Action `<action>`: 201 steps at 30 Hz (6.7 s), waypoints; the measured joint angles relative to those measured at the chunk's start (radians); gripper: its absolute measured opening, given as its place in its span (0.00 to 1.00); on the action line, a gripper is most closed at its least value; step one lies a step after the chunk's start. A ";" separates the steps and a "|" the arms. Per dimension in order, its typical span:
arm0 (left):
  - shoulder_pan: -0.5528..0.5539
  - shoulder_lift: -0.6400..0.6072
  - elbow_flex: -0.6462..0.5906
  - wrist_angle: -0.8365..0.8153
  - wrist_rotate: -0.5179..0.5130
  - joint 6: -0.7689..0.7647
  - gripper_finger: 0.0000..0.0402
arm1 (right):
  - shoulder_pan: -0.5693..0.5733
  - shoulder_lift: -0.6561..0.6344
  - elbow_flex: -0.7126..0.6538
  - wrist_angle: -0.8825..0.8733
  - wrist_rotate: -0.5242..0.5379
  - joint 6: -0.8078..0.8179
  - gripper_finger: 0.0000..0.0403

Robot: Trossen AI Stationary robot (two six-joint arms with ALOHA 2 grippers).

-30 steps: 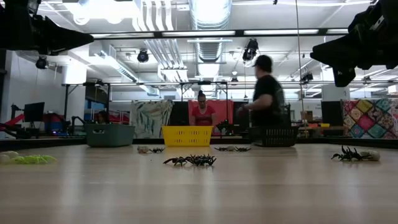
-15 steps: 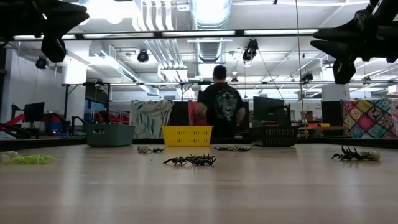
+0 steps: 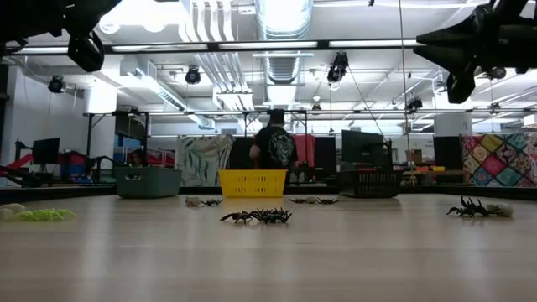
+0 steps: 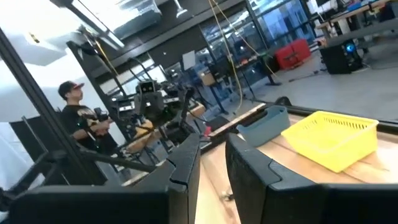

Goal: Sort Halloween decoration
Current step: Put the green spider toy into the yellow bin

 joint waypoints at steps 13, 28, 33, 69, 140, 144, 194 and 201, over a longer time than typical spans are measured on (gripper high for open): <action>0.002 0.261 0.057 -0.010 -0.055 -0.031 0.09 | 0.000 0.427 0.308 -0.380 0.018 0.002 0.17; 0.002 0.374 0.067 -0.004 -0.158 -0.022 0.09 | 0.000 0.866 0.675 -0.833 -0.173 0.289 0.17; 0.002 0.364 0.067 0.029 -0.157 -0.005 0.09 | 0.000 1.004 0.741 -0.931 -0.283 0.390 0.17; 0.002 0.392 0.119 0.062 -0.209 0.262 0.09 | 0.058 1.315 0.851 -1.175 -0.481 0.571 0.42; 0.002 0.532 0.180 0.051 -0.103 -0.072 0.09 | 0.289 0.971 0.430 -0.352 -0.063 0.007 0.02; 0.002 0.532 0.180 0.052 -0.101 -0.091 0.09 | 0.328 0.924 0.299 -0.269 -0.011 -0.027 0.02; 0.003 0.532 0.180 0.135 -0.106 -0.033 0.09 | 0.301 1.128 0.260 -0.174 0.045 -0.041 0.03; 0.003 0.532 0.180 0.134 -0.106 -0.033 0.09 | 0.283 1.026 0.257 -0.190 0.044 0.003 0.02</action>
